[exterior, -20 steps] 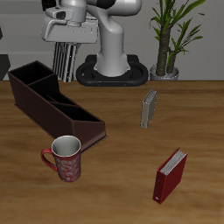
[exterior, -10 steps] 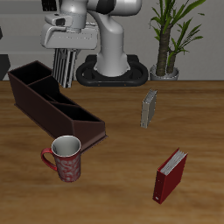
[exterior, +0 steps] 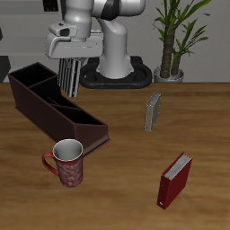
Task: Place the striped book into the right desk caddy's front compartment
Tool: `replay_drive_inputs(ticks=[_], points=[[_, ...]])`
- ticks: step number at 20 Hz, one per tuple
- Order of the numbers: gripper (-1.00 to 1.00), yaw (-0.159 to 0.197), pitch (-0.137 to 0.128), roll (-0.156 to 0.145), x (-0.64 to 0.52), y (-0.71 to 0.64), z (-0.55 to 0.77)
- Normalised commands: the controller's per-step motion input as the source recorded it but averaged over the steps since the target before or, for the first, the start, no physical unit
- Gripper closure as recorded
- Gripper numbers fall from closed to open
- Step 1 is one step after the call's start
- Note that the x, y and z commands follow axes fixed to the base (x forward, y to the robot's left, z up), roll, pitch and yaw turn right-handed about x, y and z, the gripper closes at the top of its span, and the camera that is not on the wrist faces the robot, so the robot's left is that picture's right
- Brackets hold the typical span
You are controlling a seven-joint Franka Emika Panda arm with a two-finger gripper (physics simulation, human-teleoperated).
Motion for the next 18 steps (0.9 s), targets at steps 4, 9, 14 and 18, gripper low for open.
replay_drive_inputs(ticks=[4,9,14,18], points=[[1.0,-0.006,0.065,0.023,0.11,0.1,-0.32],[1.0,-0.001,0.056,0.007,0.01,0.01,-0.27],[1.0,-0.01,0.025,-0.01,-0.07,-0.06,-0.12],[1.0,-0.018,0.011,-0.017,-0.22,-0.07,-0.02]])
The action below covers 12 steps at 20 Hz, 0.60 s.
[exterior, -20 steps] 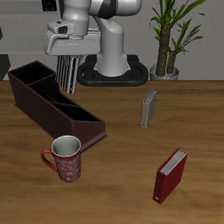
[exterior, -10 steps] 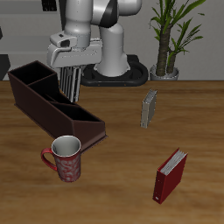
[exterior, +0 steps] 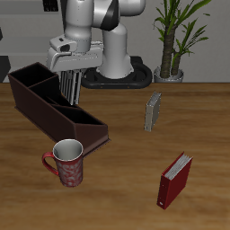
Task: Place the striped book into the right desk caddy's front compartment
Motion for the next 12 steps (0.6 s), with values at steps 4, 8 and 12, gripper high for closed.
replay_drive_inputs(ticks=[4,8,12], points=[[1.0,-0.012,-0.004,-0.03,-0.12,-0.14,0.04],[1.0,-0.013,0.002,-0.029,0.01,-0.13,-0.04],[1.0,-0.03,0.009,-0.047,0.11,-0.24,-0.12]])
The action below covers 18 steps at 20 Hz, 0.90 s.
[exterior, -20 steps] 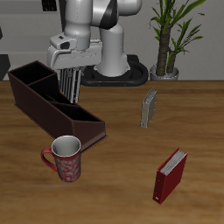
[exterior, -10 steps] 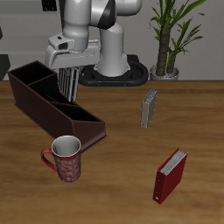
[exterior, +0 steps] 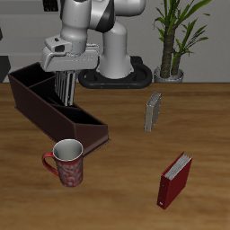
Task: Place the striped book into the right desk caddy's front compartment
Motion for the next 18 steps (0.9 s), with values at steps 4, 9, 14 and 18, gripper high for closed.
replay_drive_inputs(ticks=[4,9,14,18], points=[[1.0,-0.008,0.027,0.003,0.07,0.01,-0.17],[1.0,-0.006,0.021,0.016,0.07,0.08,-0.11],[1.0,0.007,0.022,0.022,0.12,0.12,-0.14],[1.0,-0.003,0.031,-0.009,0.03,-0.06,-0.17]])
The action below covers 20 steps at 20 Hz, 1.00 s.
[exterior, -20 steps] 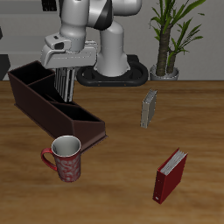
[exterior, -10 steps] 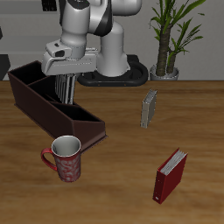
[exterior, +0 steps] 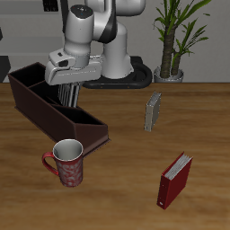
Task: Place the striped book into the right desk caddy's front compartment
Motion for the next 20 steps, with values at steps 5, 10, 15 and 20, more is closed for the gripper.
replay_drive_inputs(ticks=[5,10,15,20], points=[[1.0,-0.02,0.035,-0.027,0.0,-0.13,-0.15],[-1.0,-0.016,0.006,-0.034,0.03,-0.03,-0.04],[-1.0,-0.024,0.004,-0.007,0.01,0.04,0.02],[-1.0,-0.035,-0.022,0.02,-0.01,0.11,0.16]])
